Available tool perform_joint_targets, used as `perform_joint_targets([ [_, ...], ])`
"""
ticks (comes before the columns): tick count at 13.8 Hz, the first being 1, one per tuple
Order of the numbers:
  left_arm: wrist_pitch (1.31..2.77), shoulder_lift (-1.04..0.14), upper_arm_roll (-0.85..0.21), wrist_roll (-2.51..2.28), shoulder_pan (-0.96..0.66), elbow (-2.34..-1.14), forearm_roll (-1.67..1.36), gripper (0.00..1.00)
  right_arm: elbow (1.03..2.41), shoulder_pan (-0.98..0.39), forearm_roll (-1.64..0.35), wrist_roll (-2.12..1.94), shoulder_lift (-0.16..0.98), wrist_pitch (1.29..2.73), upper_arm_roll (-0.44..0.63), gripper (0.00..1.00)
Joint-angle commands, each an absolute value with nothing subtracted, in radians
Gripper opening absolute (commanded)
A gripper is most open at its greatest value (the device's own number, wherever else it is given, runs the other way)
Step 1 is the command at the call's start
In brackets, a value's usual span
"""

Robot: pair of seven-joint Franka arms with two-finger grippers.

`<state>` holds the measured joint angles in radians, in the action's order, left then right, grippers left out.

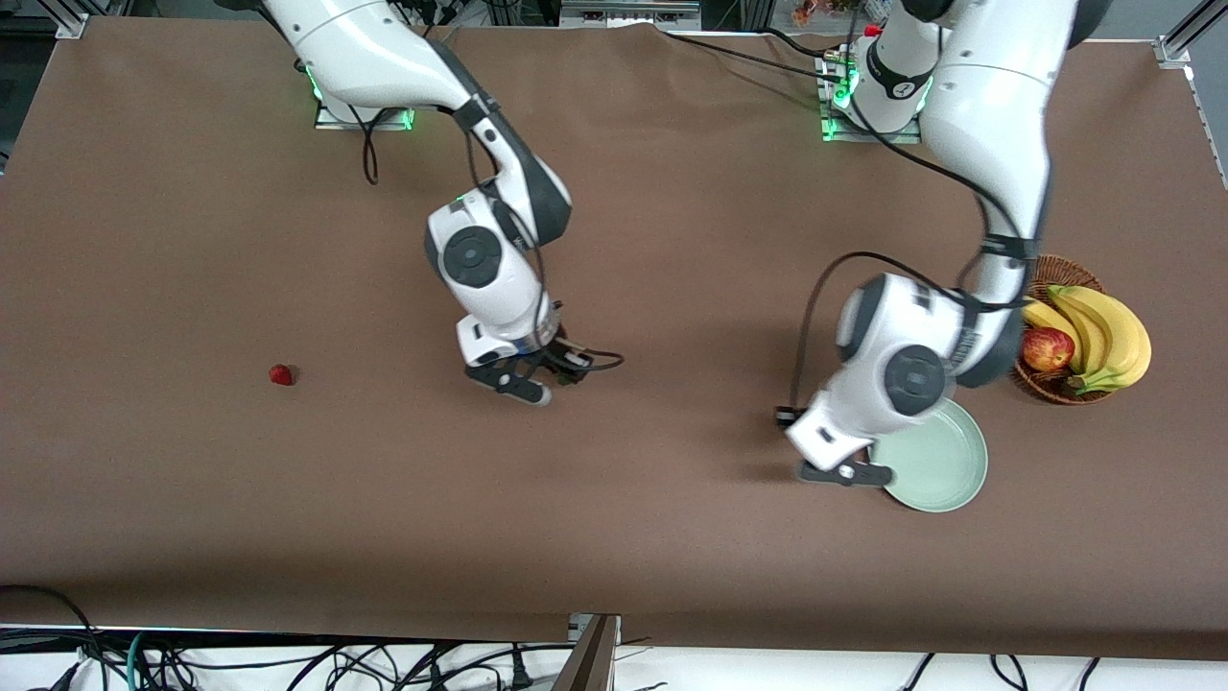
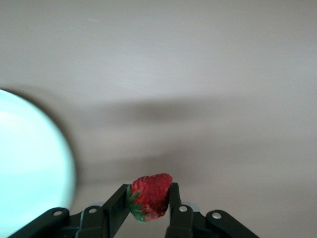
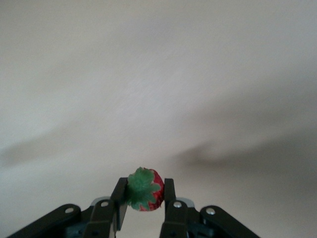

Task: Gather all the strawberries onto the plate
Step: 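Drop the strawberry on the plate while the right gripper sets another mid-table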

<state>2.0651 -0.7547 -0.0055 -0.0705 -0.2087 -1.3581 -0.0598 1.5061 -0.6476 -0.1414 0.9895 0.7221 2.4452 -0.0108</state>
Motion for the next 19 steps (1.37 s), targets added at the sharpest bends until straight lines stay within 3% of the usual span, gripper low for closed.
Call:
perform_joint_targets([
  [1,2.060,-0.750,-0.025,0.154,-0.082,-1.379,-0.049,0.00,1.404,-0.718,-0.147,1.086,0.804,2.470,-0.002,0.31],
  [4,2.071,-0.790,-0.025,0.250,-0.014,-1.381,-0.029,0.00,1.390,-0.778,-0.147,1.120,0.856,2.554,-0.002,0.31],
  [8,2.203,-0.859,-0.026,0.271,0.017,-1.387,-0.005,0.00,1.384,-0.824,-0.146,1.121,0.903,2.635,-0.002,0.32],
  [9,2.210,-0.868,-0.026,0.296,0.028,-1.387,-0.005,0.11,1.375,-0.827,-0.146,1.121,0.913,2.635,-0.002,0.33],
  [10,2.212,-0.873,-0.026,0.320,0.034,-1.387,-0.009,0.83,1.370,-0.830,-0.146,1.121,0.917,2.635,-0.002,0.33],
  [11,2.214,-0.877,-0.026,0.333,0.040,-1.385,-0.023,1.00,1.368,-0.830,-0.144,1.120,0.917,2.635,-0.002,0.39],
  [12,2.212,-0.876,-0.032,0.331,0.049,-1.385,-0.025,1.00,1.368,-0.830,-0.143,1.118,0.917,2.635,0.002,0.89],
  [13,2.210,-0.874,-0.035,0.330,0.049,-1.387,-0.025,1.00,1.365,-0.830,-0.137,1.108,0.910,2.632,0.011,1.00],
  [15,2.203,-0.865,-0.041,0.330,0.048,-1.385,-0.058,1.00,1.345,-0.815,-0.137,1.097,0.884,2.590,0.026,1.00],
  [19,2.172,-0.835,-0.092,0.304,0.040,-1.378,-0.101,1.00,1.305,-0.697,-0.147,0.897,0.799,2.354,0.041,1.00],
])
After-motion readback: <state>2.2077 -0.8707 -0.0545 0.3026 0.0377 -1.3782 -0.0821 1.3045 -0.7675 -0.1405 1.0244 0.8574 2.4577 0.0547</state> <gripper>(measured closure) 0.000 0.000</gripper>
